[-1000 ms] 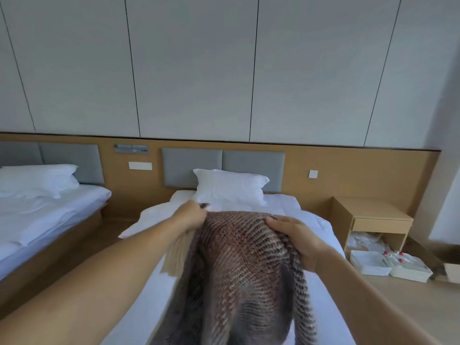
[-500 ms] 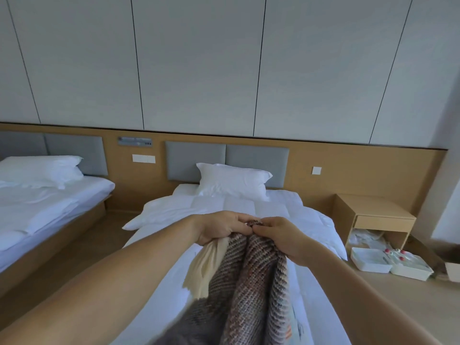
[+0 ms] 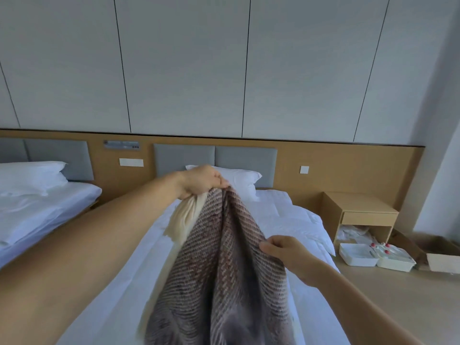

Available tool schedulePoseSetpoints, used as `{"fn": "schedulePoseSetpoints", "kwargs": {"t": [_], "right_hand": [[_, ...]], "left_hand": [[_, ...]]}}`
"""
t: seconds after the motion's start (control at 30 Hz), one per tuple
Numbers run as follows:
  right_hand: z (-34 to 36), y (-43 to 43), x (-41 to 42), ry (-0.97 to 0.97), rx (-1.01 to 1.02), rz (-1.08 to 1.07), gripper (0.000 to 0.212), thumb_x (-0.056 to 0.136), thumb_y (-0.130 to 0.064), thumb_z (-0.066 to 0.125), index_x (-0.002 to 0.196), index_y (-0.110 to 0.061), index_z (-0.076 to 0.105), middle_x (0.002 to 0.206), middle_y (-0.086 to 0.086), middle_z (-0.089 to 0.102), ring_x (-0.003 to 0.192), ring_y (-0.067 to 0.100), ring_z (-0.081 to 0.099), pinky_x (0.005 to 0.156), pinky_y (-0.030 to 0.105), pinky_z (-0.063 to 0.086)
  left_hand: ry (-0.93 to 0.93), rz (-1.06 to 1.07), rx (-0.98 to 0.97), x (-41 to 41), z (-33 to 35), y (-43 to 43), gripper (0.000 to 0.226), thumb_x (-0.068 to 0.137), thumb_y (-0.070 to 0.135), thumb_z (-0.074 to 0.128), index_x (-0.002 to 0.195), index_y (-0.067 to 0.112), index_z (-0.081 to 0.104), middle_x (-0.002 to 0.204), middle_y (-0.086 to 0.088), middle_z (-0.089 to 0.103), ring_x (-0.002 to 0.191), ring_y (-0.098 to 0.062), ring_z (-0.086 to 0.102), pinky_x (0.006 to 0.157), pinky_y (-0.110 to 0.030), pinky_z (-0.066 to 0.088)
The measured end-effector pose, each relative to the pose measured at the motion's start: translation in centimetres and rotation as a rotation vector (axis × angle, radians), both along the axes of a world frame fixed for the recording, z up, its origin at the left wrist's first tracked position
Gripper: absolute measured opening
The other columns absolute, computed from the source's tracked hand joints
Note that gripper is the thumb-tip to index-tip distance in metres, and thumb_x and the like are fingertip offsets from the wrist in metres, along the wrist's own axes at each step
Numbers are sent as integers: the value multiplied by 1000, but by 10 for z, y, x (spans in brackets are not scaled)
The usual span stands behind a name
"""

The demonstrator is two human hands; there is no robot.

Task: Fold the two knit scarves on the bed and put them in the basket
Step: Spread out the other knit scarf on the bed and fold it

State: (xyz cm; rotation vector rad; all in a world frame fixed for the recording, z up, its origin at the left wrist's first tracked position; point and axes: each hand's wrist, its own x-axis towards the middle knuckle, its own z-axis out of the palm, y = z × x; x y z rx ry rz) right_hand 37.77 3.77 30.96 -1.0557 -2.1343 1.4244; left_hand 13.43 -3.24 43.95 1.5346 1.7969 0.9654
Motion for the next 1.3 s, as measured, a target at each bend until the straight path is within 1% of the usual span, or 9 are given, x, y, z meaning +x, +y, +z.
{"fn": "schedulePoseSetpoints", "kwargs": {"t": [0.13,0.27,0.47,0.67,0.7,0.8,0.97,1.13,1.3], "right_hand": [[0,-1,8,185,-174,-43,40,101,-33,46,99,3,64,92,11,67,89,20,63,83,33,50],[-1,-4,12,213,-92,-113,50,97,-43,50,102,5,62,96,24,65,87,25,64,88,43,53],[17,1,21,411,-274,12,29,78,-28,72,86,-1,67,87,18,68,79,29,66,75,39,55],[34,-5,4,564,-467,40,32,90,-20,60,109,7,63,99,25,66,86,34,65,80,43,55],[37,-6,0,547,-470,29,33,93,-19,58,112,9,62,100,25,67,87,35,66,80,43,55],[43,-7,-8,474,-437,-52,27,97,-17,57,108,7,66,99,24,72,84,34,70,76,42,58],[39,-5,-12,388,-328,-47,21,94,-16,61,105,-1,70,101,21,73,91,32,71,80,40,59],[43,-7,-20,355,-115,-63,14,90,-16,68,93,-4,75,92,14,76,90,31,72,81,42,60],[40,1,-5,278,-10,-60,25,83,-30,76,95,-8,73,92,9,75,85,24,72,82,37,59]], "left_hand": [[-53,211,149,-15,11,14,29,93,21,64,99,-8,64,101,-25,68,96,-35,66,94,-49,53],[185,385,268,-20,-2,24,16,97,23,58,87,10,59,83,-13,52,79,-21,49,73,-33,40],[381,492,111,-28,-46,20,46,100,22,50,56,13,42,55,-3,40,53,-18,39,49,-30,24],[276,324,-55,1,-101,24,30,92,19,53,63,15,47,67,-4,47,61,-17,44,55,-33,35],[220,278,-71,7,-107,22,13,91,22,56,82,13,58,86,-5,56,79,-18,54,67,-33,44],[-109,41,-155,19,-109,15,56,90,26,65,142,23,45,145,-4,44,129,-20,48,101,-30,41],[-633,-339,-290,32,-86,0,45,97,15,56,142,13,48,135,-20,58,115,-29,61,102,-42,48],[-372,-335,-386,49,-71,0,21,91,16,67,107,2,69,104,-15,71,94,-26,69,96,-40,53],[-225,-300,-316,40,-52,6,24,93,16,65,112,3,66,109,-13,71,99,-23,68,95,-36,53]]}}
